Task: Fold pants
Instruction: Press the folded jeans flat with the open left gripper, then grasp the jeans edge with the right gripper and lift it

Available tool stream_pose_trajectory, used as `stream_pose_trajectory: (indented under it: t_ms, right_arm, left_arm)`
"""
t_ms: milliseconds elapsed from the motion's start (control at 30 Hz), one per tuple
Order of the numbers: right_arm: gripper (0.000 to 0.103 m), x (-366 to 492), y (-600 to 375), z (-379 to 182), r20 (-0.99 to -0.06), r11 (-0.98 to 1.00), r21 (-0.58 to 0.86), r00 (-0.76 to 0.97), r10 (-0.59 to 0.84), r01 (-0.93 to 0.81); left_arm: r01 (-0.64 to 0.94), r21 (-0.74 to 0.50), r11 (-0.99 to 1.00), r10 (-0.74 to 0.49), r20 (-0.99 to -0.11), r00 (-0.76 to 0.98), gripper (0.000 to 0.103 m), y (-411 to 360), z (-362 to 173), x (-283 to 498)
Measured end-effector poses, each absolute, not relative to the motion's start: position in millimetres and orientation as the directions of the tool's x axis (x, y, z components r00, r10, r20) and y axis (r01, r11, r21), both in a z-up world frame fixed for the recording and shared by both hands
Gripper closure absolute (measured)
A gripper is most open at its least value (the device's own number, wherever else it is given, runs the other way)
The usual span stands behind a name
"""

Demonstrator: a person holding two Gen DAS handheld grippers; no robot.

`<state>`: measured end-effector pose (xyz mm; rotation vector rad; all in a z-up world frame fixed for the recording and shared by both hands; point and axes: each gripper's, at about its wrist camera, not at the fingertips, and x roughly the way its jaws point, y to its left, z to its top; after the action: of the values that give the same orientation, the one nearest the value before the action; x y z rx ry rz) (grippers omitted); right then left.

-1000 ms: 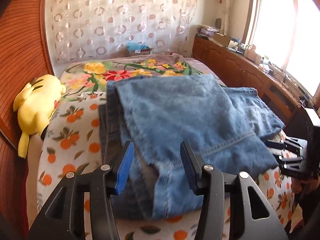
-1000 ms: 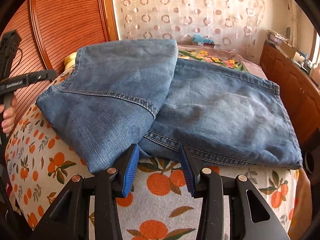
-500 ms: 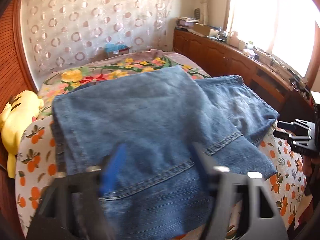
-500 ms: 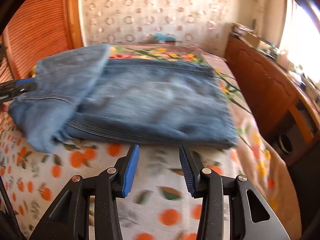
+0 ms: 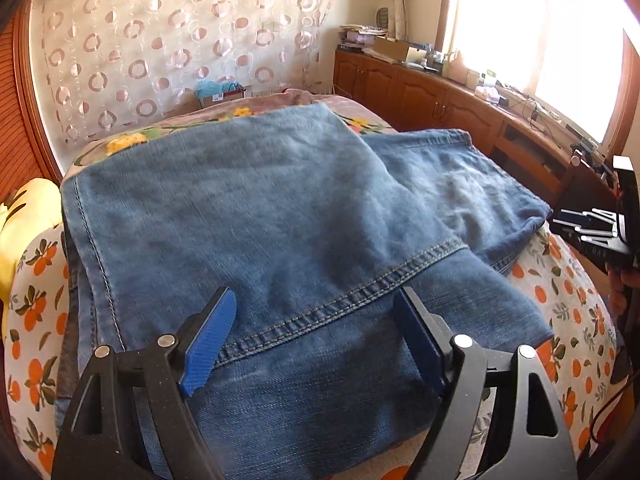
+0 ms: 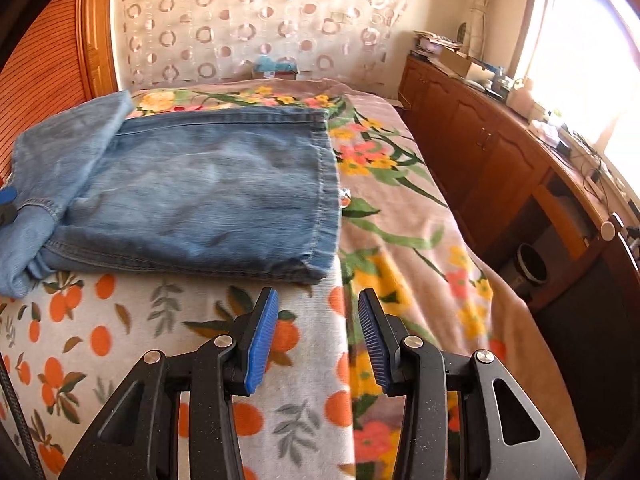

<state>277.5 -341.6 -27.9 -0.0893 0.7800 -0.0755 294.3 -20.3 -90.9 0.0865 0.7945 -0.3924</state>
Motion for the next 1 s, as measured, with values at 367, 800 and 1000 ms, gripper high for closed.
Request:
stream_pose_trajectory:
  t_ms: [367, 800, 1000]
  right_arm:
    - [0.06, 304, -346, -28, -0.711, 0.995, -0.102, 0.698, -0.089, 0.023]
    - [0.069, 310, -344, -25, -0.697, 0.995, -0.099, 0.714, -0.068, -0.002]
    - [0.089, 305, -343, -22, -0.678, 0.996, -0.09, 0.734, -0.042, -0.027]
  left_arm:
    - [0.372, -0.048, 0.927, -0.295, -0.706, 0.644, 0.021, -20, -99, 291]
    - [0.366, -0.003, 0.93, -0.252, -0.733, 0.632, 0.021, -26, -102, 294]
    - [0.366, -0.027, 0.93, -0.266, -0.736, 0.622, 0.02, -21, -103, 295]
